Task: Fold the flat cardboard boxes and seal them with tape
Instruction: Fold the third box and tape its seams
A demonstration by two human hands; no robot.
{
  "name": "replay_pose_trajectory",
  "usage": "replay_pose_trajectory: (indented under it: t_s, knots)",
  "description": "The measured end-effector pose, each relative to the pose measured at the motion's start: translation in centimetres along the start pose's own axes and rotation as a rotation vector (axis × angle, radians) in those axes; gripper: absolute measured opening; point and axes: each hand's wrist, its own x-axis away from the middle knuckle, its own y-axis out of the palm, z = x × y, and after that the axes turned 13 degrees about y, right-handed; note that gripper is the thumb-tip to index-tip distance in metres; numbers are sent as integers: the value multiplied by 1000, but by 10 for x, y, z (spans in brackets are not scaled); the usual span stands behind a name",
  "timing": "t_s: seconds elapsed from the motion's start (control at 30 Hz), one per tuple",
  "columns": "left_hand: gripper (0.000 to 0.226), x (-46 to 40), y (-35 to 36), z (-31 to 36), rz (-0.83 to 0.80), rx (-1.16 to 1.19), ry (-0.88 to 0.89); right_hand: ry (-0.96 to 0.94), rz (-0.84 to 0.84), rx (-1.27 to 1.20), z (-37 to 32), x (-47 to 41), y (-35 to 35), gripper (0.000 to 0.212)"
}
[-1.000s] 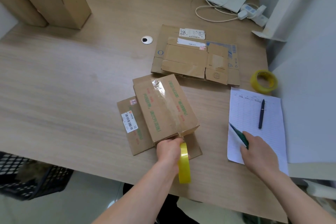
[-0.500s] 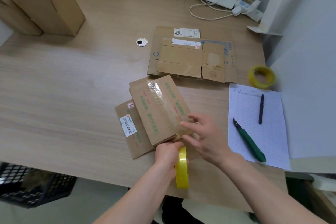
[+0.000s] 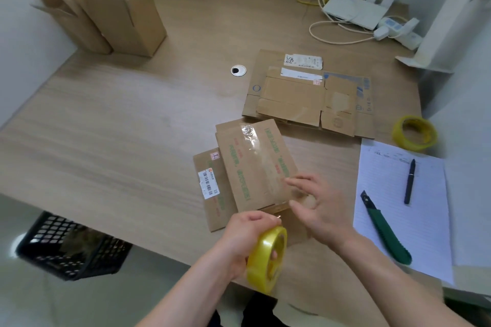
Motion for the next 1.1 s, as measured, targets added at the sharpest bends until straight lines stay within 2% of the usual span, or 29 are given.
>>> replay_pose_trajectory:
  t_s: [0.03, 0.07, 0.13, 0.2, 0.23, 0.4, 0.53, 0.63, 0.77, 0.87, 0.97, 1.03, 1.1]
  knots:
    - [10, 4, -2, 6, -5, 5, 36, 89, 64, -142, -2, 11, -3, 34]
    - [12, 7, -3, 10, -1, -1, 73, 173, 59, -297, -5, 23, -5, 34]
    - [14, 14, -1, 16, 10, -9, 140, 290, -150, -566, -13, 48, -3, 46]
    - [12, 19, 4, 20, 1, 33, 171, 339, -352, -645, -21, 65, 5, 68]
    - [11, 20, 7, 21, -17, 45, 176, 360, -373, -662, -25, 70, 8, 72]
    - [18, 26, 20, 25, -148, 29, 184, 502, -230, -675, -34, 76, 19, 68]
    - [23, 20, 21, 22, -228, -176, 353, 518, -119, -734, -34, 82, 19, 53]
    - [26, 15, 18, 19, -198, -271, 429, 510, -49, -717, -37, 81, 17, 40]
    - [29, 8, 15, 16, -224, -235, 475, 512, 55, -638, -42, 70, 16, 25]
    - [29, 4, 14, 19, -273, -191, 502, 529, 128, -569, -46, 63, 14, 26]
    - [23, -3, 10, 19, -232, -121, 466, 519, 146, -478, -50, 60, 11, 32]
    - [21, -5, 5, 16, -223, -145, 486, 505, 138, -384, -53, 59, 9, 32]
    - [24, -5, 0, 10, -202, -233, 531, 483, 148, -180, -54, 57, 7, 25]
